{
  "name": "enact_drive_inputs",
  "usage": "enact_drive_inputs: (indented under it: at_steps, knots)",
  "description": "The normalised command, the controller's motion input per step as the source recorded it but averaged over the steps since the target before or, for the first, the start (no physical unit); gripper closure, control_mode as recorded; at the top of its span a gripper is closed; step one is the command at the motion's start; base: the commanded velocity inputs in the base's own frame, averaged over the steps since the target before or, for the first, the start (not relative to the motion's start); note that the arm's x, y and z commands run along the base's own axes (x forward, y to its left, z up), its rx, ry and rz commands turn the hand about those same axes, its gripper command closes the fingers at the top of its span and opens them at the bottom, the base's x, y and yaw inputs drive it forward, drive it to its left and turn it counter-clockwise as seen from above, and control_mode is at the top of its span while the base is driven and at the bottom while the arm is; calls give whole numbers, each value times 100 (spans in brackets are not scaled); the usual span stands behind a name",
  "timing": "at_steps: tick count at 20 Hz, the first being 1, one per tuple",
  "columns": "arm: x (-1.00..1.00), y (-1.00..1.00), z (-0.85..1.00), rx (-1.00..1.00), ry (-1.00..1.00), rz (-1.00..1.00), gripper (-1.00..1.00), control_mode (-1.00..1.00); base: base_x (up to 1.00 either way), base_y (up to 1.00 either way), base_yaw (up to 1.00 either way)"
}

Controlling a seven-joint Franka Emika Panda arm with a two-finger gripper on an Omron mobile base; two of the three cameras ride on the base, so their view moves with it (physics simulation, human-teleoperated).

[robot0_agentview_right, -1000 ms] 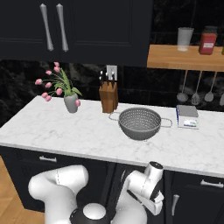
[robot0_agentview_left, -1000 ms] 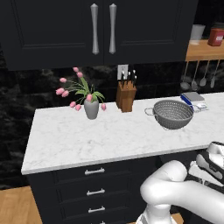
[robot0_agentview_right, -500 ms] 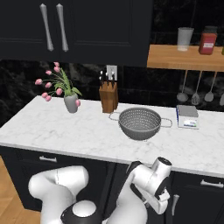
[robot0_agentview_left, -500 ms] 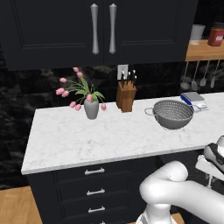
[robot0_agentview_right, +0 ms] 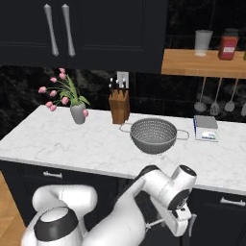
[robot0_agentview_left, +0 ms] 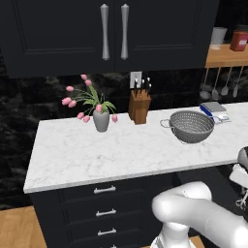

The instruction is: Pick the tongs from the drawer and place it on the counter.

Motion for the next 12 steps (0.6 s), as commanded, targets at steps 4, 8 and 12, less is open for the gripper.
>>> enact_drive_inputs:
  at_steps: [4,8,12]
  knots:
    - [-48,7,100,-11,-19,-3,100,-100,0,0,0]
    - [-21,21,100,-20,-21,0,100,-100,0,0,0]
    - [0,51,83,-36,-31,5,100,-100,0,0,0]
